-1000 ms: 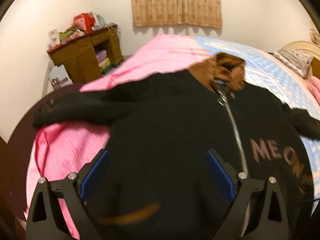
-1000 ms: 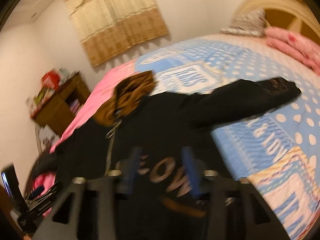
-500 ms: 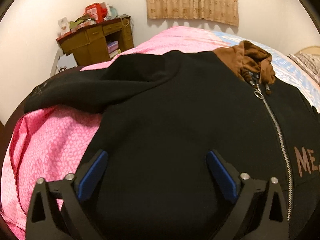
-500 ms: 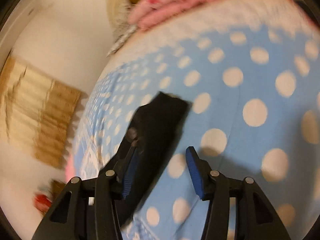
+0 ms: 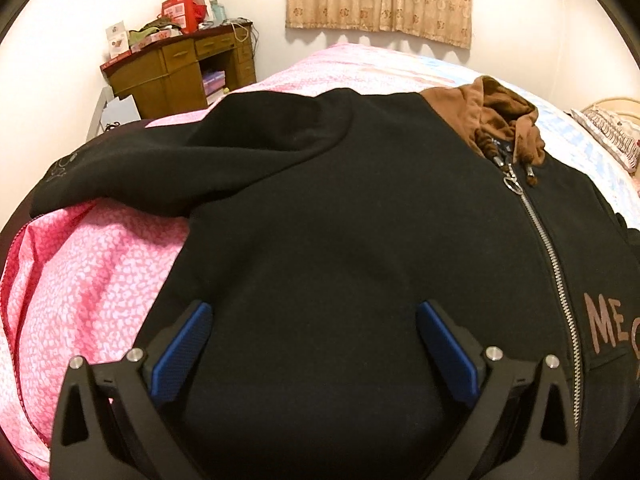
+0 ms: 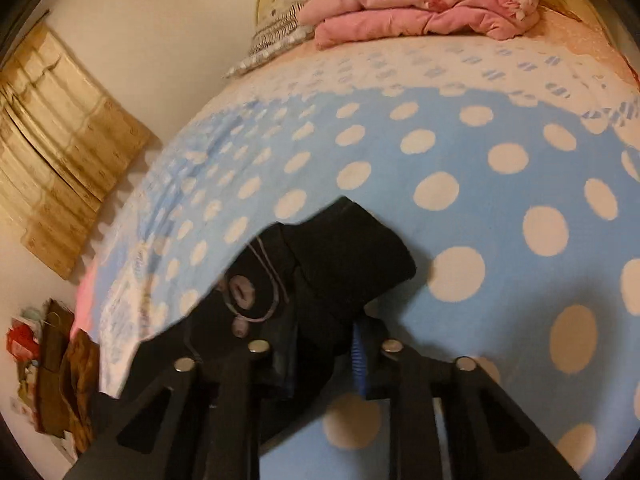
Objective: Fold large clothes
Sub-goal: 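Grasp the hoodie sleeve cuff with the right gripper and lift it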
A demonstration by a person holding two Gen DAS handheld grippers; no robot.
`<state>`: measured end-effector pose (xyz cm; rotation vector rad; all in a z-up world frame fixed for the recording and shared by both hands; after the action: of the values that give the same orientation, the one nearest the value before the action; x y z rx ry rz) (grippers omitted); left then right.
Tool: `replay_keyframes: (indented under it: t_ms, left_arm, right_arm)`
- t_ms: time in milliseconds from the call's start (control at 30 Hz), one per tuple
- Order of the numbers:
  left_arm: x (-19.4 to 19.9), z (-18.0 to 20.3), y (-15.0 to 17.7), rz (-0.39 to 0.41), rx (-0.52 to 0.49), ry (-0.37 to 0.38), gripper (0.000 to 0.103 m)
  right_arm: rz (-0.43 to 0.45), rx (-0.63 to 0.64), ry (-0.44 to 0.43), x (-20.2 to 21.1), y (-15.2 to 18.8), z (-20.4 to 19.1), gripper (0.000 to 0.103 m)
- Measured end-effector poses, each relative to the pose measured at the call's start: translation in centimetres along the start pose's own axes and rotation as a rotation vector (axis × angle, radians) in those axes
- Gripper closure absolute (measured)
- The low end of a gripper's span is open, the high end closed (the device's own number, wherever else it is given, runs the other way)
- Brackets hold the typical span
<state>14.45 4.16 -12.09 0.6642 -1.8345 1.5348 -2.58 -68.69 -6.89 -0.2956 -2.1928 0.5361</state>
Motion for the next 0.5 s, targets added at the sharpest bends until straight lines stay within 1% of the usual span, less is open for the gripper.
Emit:
replay_keyframes:
  t_ms: [33, 133, 167, 200, 267, 367, 400, 433, 467, 500]
  left_arm:
    - [0.0, 0.0, 0.0, 0.001, 0.002, 0.003, 0.0]
    - [0.0, 0.0, 0.0, 0.007, 0.007, 0.01, 0.0]
    - [0.0, 0.0, 0.0, 0.009, 0.008, 0.012, 0.0]
    - [0.1, -0.1, 0.0, 0.012, 0.01, 0.016, 0.0]
    - [0.1, -0.2, 0.0, 0.017, 0.014, 0.022, 0.0]
    - [0.1, -0.3, 0.0, 0.024, 0.022, 0.034, 0.0]
    - [0.2, -0.4, 0.0, 0.027, 0.024, 0.038, 0.0]
    - [0.2, -0.4, 0.1, 0.029, 0.026, 0.041, 0.0]
    - [0.2, -0.5, 0.0, 0.031, 0.028, 0.044, 0.0]
    - [0.2, -0.5, 0.0, 0.034, 0.03, 0.047, 0.0]
  right_arm:
    - [0.039, 0.015, -0.004, 1.3, -0.2, -0.7, 0.083]
    - [0.182, 0.167, -0.015, 6.5, 0.2, -5.7, 0.083]
    - [0.215, 0.209, -0.031, 8.0, 0.5, -7.5, 0.083]
    - [0.251, 0.26, -0.058, 9.9, 1.1, -10.0, 0.083]
    - [0.294, 0.352, -0.131, 13.4, 3.3, -15.0, 0.083]
    - [0.293, 0.517, -0.256, 16.9, 8.5, -22.5, 0.083]
    - [0.286, 0.581, -0.299, 17.8, 11.0, -24.9, 0.083]
    - [0.268, 0.674, -0.346, 18.4, 14.5, -28.0, 0.083]
    - [0.247, 0.736, -0.376, 18.4, 17.2, -30.1, 0.083]
    - [0.212, 0.798, -0.423, 18.5, 20.7, -32.2, 0.083]
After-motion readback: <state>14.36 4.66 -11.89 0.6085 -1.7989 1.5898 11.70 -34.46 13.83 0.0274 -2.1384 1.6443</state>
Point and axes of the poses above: each gripper's, at about its wrist camera, not at the fingertips, and x roughly against the way its jaws point, z to its right, y to its underside, the point moved 4 cm from there along -x, roughly the way its jaws point, and after that the axes turned 9 degrees about -x, right-handed, at the moved point
